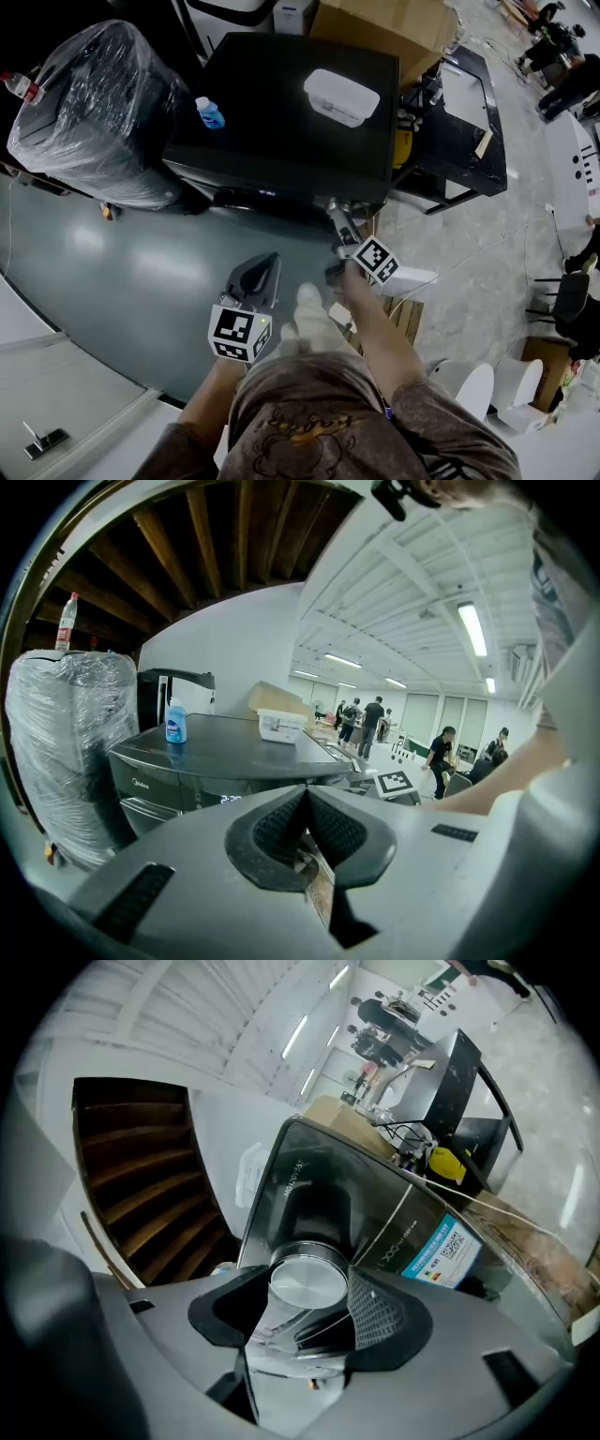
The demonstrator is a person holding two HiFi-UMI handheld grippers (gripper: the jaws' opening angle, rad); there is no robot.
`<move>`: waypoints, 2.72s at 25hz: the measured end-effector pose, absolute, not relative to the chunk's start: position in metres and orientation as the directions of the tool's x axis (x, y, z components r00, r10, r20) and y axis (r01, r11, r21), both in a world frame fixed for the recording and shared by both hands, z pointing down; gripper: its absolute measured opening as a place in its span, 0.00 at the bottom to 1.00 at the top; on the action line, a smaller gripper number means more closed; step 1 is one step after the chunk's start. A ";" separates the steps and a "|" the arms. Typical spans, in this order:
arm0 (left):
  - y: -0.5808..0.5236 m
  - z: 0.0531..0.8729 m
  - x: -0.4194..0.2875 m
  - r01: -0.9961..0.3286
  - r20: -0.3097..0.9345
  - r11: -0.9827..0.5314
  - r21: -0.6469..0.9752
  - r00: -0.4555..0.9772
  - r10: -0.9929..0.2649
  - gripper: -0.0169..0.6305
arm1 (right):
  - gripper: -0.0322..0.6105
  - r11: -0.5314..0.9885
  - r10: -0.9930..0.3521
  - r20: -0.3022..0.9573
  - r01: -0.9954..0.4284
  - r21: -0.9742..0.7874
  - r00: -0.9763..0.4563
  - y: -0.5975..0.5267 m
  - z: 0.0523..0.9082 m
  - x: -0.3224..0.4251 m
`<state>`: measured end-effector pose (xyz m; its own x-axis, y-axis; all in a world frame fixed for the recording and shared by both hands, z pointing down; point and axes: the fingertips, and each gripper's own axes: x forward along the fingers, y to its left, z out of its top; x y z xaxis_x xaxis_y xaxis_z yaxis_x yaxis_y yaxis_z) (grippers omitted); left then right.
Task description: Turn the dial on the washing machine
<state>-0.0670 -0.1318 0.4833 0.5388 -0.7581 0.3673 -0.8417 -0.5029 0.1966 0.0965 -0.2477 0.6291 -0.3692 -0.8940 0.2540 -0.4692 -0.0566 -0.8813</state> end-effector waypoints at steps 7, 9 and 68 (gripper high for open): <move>-0.132 0.485 -0.068 -0.841 0.368 -0.504 0.199 0.540 -0.756 0.01 | 0.45 -0.072 -0.915 0.197 -0.336 -0.939 -0.352 -0.246 0.632 0.097; -0.132 0.486 -0.069 -0.840 0.370 -0.505 0.197 0.541 -0.756 0.01 | 0.45 -0.073 -0.921 0.176 -0.291 -0.954 -0.347 -0.247 0.633 0.098; -0.098 0.403 -0.076 -0.790 0.114 -0.575 0.211 0.604 -0.789 0.01 | 0.05 0.518 -0.835 0.109 -0.837 -0.175 -0.539 -0.079 0.402 0.077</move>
